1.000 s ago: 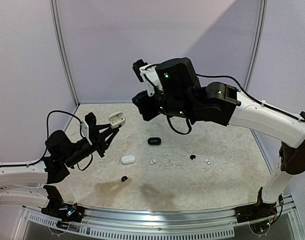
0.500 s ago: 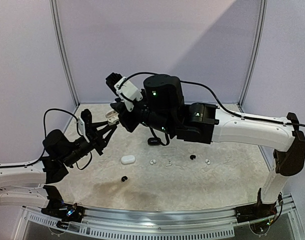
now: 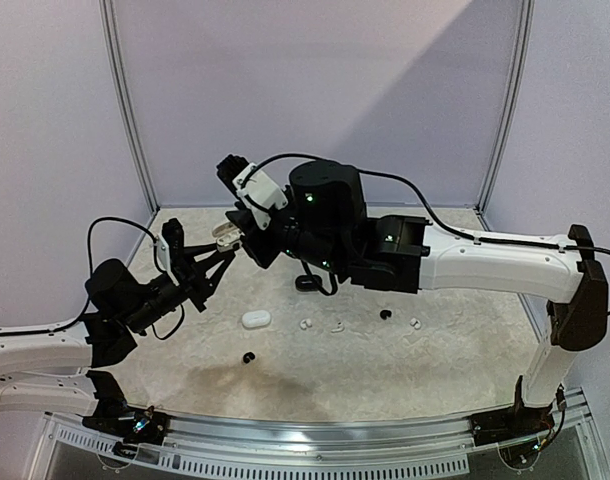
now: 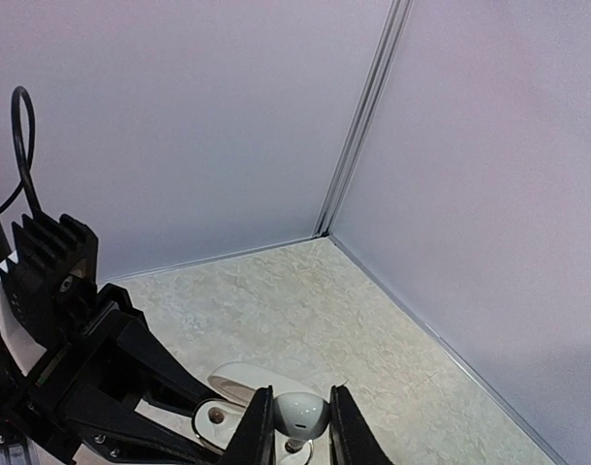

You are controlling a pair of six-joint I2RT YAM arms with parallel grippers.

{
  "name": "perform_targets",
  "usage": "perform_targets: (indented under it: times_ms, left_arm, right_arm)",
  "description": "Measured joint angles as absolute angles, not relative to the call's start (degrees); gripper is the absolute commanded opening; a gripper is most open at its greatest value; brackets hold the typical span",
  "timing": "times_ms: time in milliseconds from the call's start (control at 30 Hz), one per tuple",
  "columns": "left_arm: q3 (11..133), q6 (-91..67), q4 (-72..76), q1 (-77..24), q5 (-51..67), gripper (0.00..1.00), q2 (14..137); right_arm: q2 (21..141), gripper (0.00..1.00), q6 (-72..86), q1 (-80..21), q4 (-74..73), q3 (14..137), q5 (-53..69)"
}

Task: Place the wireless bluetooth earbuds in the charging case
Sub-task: Insert the right earbud into the right side groove of the charging case.

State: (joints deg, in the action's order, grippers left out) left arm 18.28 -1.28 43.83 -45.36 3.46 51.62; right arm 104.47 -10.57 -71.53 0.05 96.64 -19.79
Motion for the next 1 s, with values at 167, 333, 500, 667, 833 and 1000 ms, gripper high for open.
perform_targets:
  times_ms: [167,333,500,667,833,1000]
  left_arm:
    - [18.28,-2.24,43.88,-45.36,3.86,0.00,51.64]
    - [18.31,-3.95,43.86,-45.36,3.86,0.00,51.64]
    - [18.68,-5.82,43.83,-45.36,4.01,0.00,51.64]
    - [18.70,-5.87,43.86,-45.36,4.34,0.00,51.64]
    - [18.70,-5.85,43.77,-45.36,4.54,0.00,51.64]
    - [18.70,-5.56,43.24,-45.36,4.69,0.00,51.66]
  right_arm:
    - [104.47,0.00,-10.15,-70.67,0.30,95.68,-19.33]
    - [104.47,0.00,-10.09,-70.43,0.36,94.80,-17.91]
    - [104.47,0.00,-9.91,-70.43,0.54,94.52,-17.23]
    - [104.47,0.00,-9.91,-70.35,0.54,94.39,-17.21]
    - [104.86,0.00,-10.15,-69.80,0.95,94.39,-17.15]
    - [105.36,0.00,-10.87,-69.60,1.39,94.39,-17.08]
